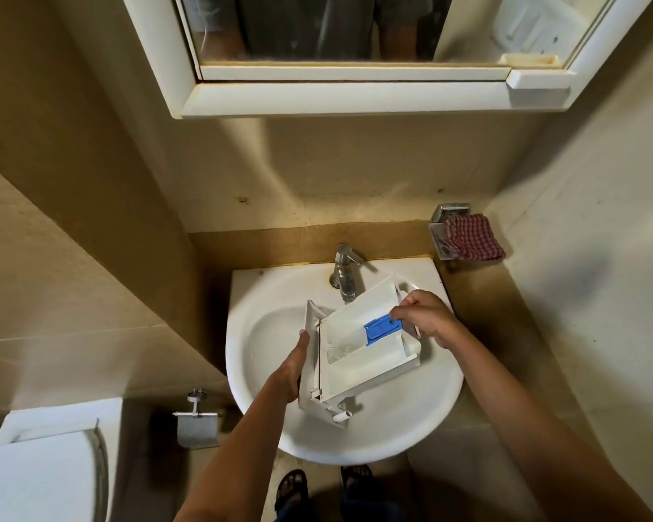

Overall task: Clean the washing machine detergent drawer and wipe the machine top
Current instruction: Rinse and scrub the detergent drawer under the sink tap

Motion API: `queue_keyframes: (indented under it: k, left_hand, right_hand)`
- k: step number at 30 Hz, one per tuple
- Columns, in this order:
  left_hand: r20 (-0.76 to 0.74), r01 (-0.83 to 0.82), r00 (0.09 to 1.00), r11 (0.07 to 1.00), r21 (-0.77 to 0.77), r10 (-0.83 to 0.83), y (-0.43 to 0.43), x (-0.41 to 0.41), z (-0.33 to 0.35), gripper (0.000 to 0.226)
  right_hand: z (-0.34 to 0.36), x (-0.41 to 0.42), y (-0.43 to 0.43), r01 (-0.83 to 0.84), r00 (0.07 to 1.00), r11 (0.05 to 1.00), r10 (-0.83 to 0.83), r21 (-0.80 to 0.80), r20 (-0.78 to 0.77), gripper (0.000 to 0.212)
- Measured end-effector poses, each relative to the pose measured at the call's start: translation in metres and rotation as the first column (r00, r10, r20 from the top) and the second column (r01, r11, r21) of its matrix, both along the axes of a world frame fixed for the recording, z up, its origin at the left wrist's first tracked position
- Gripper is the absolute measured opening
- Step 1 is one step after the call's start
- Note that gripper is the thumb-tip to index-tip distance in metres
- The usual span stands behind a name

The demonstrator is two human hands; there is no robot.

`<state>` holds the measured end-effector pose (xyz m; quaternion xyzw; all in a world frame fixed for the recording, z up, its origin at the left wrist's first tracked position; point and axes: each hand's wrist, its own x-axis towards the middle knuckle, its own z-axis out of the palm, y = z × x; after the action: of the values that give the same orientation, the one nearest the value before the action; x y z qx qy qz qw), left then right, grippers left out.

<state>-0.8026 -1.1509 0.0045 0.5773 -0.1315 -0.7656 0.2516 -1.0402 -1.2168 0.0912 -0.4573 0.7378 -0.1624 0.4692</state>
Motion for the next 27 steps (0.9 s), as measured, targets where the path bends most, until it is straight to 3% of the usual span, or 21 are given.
queue_keyframes:
  k: [4,7,16,21,23,25,26,27]
  left_hand:
    - [-0.028,0.04,0.999,0.999,0.02,-0.039,-0.001,-0.003,-0.01,0.065]
    - [-0.044,0.065,0.997,0.996,0.056,-0.063,0.001,-0.007,-0.017,0.067]
    - [-0.068,0.062,0.996,0.998,0.02,-0.061,-0.008,-0.013,-0.021,0.056]
    - [-0.05,0.047,0.998,0.999,-0.027,-0.048,-0.013,-0.023,-0.018,0.048]
    - [-0.059,0.043,0.997,0.998,-0.04,-0.045,-0.011,-0.028,-0.02,0.047]
    - [-0.003,0.056,0.998,0.997,-0.052,-0.056,-0.007,-0.033,-0.018,0.049]
    - [0.039,0.054,0.998,0.997,-0.047,-0.053,-0.006,-0.034,-0.016,0.051]
    - [0.079,0.056,0.996,0.998,-0.043,-0.052,-0.006,-0.035,-0.015,0.054]
  right_hand:
    - [0.0,-0.005,0.007,0.047,0.998,0.999,-0.047,0.013,-0.033,0.058]
    - [-0.001,-0.008,0.012,0.034,0.999,0.999,-0.034,0.024,-0.025,0.068]
    - [0.014,-0.008,0.013,0.026,0.999,1.0,-0.026,-0.002,-0.024,0.068]
    - [0.015,-0.004,0.018,-0.042,0.976,0.999,0.038,-0.015,-0.212,0.062]
    - [0.007,0.004,0.025,-0.166,0.86,0.984,0.113,-0.062,-0.497,0.057]
    - [-0.002,0.016,0.032,-0.388,0.608,0.919,0.197,-0.07,-0.769,0.064]
    - [-0.006,0.023,0.034,-0.508,0.549,0.858,0.257,-0.074,-0.796,0.066]
    - [-0.008,0.032,0.036,-0.612,0.551,0.786,0.345,-0.086,-0.76,0.064]
